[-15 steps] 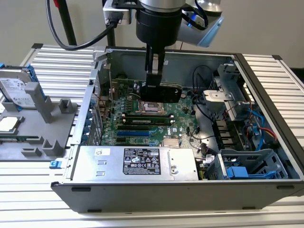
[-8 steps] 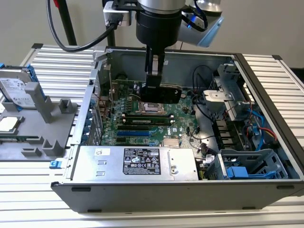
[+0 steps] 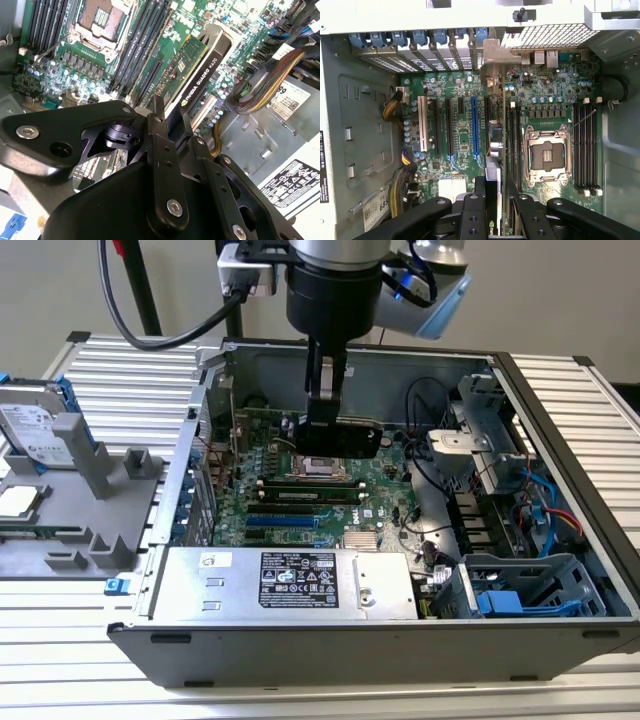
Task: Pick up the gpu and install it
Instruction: 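Insert the gpu into the slot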
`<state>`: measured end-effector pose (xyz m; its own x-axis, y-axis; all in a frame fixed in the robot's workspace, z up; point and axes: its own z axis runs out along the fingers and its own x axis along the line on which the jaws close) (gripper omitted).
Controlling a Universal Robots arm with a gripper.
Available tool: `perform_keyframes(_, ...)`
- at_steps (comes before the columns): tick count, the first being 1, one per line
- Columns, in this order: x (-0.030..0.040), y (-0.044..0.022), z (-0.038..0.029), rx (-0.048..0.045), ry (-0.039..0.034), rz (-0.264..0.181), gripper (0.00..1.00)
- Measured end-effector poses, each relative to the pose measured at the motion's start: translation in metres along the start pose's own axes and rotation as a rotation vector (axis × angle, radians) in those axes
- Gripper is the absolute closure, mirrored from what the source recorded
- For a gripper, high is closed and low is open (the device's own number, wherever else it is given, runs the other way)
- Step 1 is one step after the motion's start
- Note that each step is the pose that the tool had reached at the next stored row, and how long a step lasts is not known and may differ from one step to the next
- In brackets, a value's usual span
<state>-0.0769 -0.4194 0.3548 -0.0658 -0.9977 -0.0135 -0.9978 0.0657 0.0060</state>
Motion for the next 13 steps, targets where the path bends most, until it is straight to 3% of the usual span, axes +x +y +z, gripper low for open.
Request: perform_keyframes(13, 0.0001, 0.0000, 0.0054, 0.0001, 0.0021, 0.000, 1.00)
